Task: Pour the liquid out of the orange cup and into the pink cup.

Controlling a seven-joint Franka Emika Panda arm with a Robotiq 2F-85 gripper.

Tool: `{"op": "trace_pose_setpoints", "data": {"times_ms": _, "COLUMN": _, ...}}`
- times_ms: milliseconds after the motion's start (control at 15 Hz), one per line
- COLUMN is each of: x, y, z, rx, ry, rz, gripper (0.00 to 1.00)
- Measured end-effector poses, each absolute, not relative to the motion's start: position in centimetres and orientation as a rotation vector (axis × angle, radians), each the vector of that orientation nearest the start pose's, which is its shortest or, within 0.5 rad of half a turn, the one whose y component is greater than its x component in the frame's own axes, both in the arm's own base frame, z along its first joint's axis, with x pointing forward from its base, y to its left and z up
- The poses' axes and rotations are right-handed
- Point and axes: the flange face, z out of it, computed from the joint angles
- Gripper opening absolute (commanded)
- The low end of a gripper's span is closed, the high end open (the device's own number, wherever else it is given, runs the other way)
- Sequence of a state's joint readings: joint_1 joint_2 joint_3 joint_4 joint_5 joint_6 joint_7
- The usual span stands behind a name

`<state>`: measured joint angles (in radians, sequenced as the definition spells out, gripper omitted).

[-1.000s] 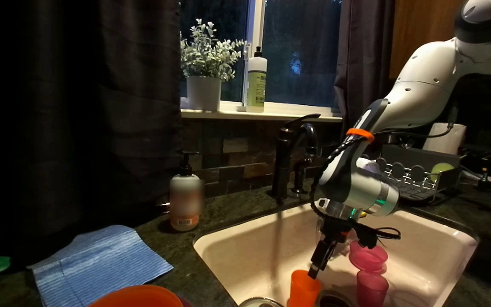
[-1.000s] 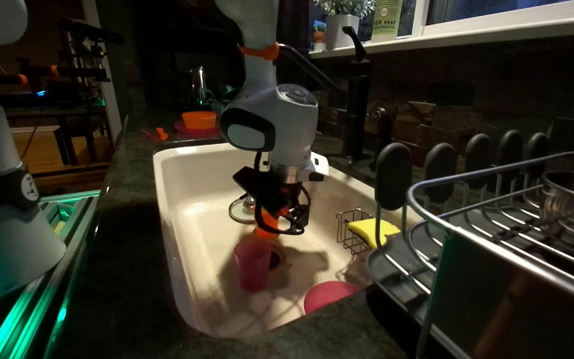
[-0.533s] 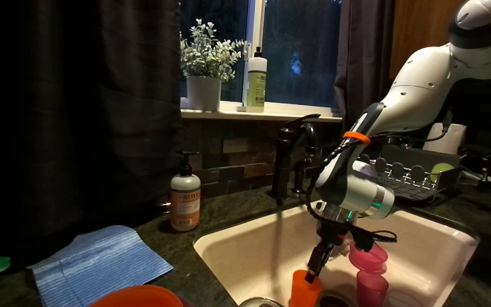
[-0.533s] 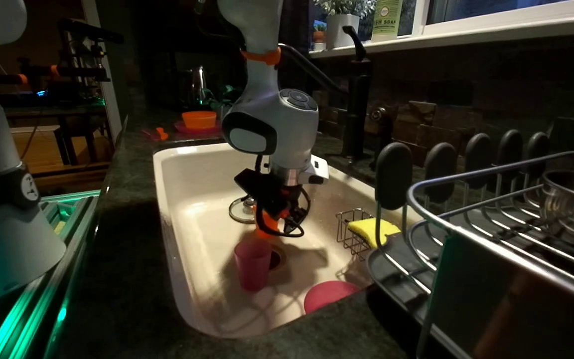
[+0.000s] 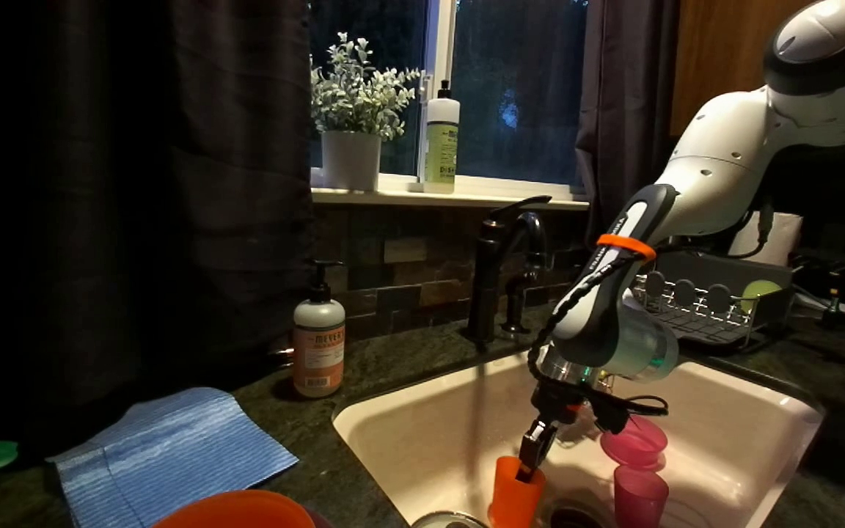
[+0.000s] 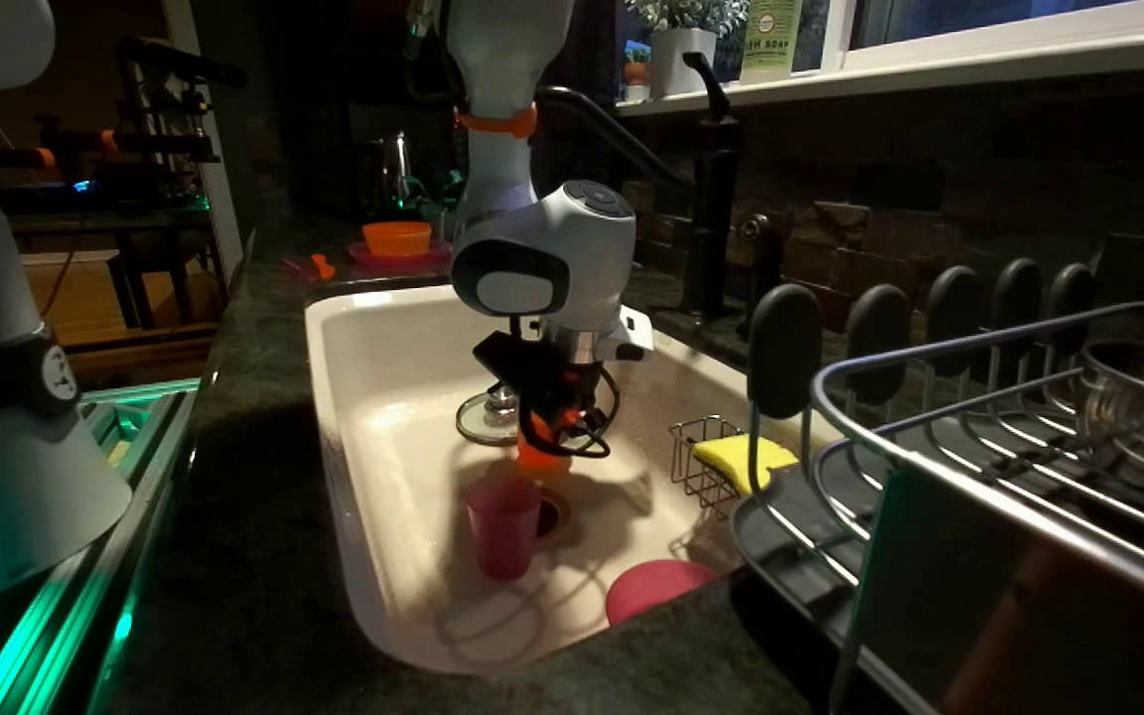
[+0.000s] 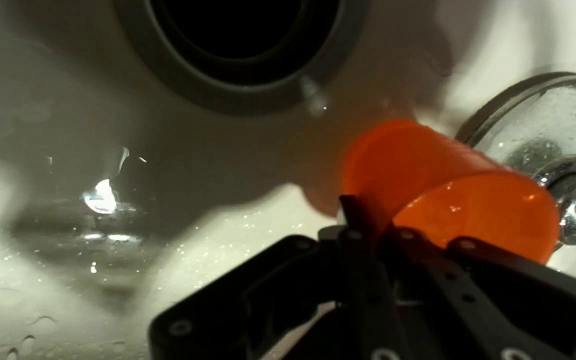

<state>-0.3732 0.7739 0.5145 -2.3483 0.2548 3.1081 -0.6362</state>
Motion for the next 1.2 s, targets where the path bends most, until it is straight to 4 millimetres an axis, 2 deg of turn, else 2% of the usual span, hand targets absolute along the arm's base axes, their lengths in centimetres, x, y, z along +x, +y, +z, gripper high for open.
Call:
{"op": "trace_pose_setpoints", "data": {"times_ms": 333, "x": 48.0, "y": 9.0, "z": 6.2, "rx": -2.759, "ry": -0.558, "rz": -0.199, "gripper": 0.01}}
{"op": "trace_pose_setpoints", "data": {"times_ms": 600, "x": 47.5, "y": 8.6, "z": 7.9, "rx": -2.796, "ry": -0.631, "rz": -0.212, "gripper": 0.01}}
{"op": "trace_pose_setpoints", "data": {"times_ms": 933, "x": 45.9, "y": 7.0, "z": 11.7, "rx": -2.903, "ry": -0.739, "rz": -0.186, "gripper": 0.01}}
{"op": "trace_pose_setpoints", "data": {"times_ms": 1200, "x": 44.8, "y": 5.2, "z": 15.9, "rx": -3.044, "ry": -0.818, "rz": -0.153, "gripper": 0.01}}
